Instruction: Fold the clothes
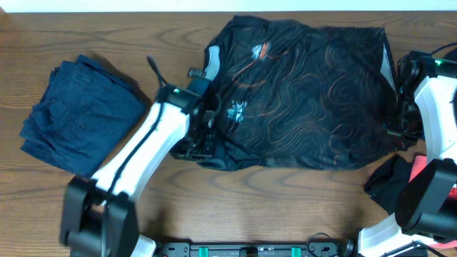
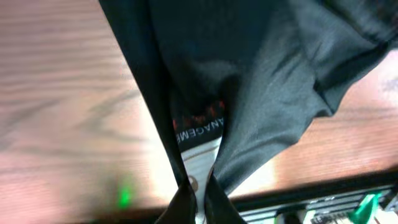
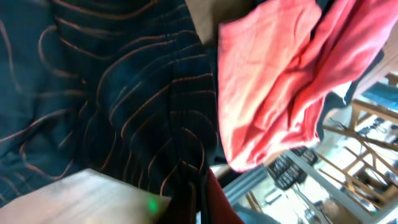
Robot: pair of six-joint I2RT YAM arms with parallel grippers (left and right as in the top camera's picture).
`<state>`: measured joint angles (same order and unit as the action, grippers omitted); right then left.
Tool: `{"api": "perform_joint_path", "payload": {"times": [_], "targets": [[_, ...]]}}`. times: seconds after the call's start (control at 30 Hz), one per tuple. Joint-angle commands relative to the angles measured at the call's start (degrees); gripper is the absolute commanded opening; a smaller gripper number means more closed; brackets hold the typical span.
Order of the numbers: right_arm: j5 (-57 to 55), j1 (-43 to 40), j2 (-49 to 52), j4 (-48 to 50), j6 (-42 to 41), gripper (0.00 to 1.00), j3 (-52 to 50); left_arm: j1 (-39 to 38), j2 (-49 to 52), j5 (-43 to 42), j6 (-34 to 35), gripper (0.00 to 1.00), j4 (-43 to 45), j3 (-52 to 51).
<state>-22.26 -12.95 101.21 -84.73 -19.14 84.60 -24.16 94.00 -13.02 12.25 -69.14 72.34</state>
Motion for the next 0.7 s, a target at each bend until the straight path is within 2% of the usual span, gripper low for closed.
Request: {"api": "perform_joint_path", "payload": {"times": [0.0,0.23,0.47,0.57,0.67], "targets": [[0.04,-0.92,-0.70,-2.34,-1.01,0.01,-0.09,0.02,-3.21,3.45,0.57,0.06,-1.68,0.00],[-0.33,-0.94,-0.70,-6.73,-1.01,0.01,-0.09,0.02,-5.27,5.57,0.59,0.06,-5.33,-0.02],[-0.46,-1.51,-0.72,-9.38,-2.08,0.01,-0.09,0.02,-6.19,9.70,3.98,0.06,-10.27,-0.02],[-0.42,-2.12,-0.72,-8.28,-2.05,0.01,-0.09,0.04,-7.41,10.95,4.42,0.06,-8.41,-0.02],[0.79,-2.47,-0.72,-3.10,-1.62,0.01,-0.09,0.02,-7.50,10.91,6.12,0.06,-1.14,-0.02]]}}
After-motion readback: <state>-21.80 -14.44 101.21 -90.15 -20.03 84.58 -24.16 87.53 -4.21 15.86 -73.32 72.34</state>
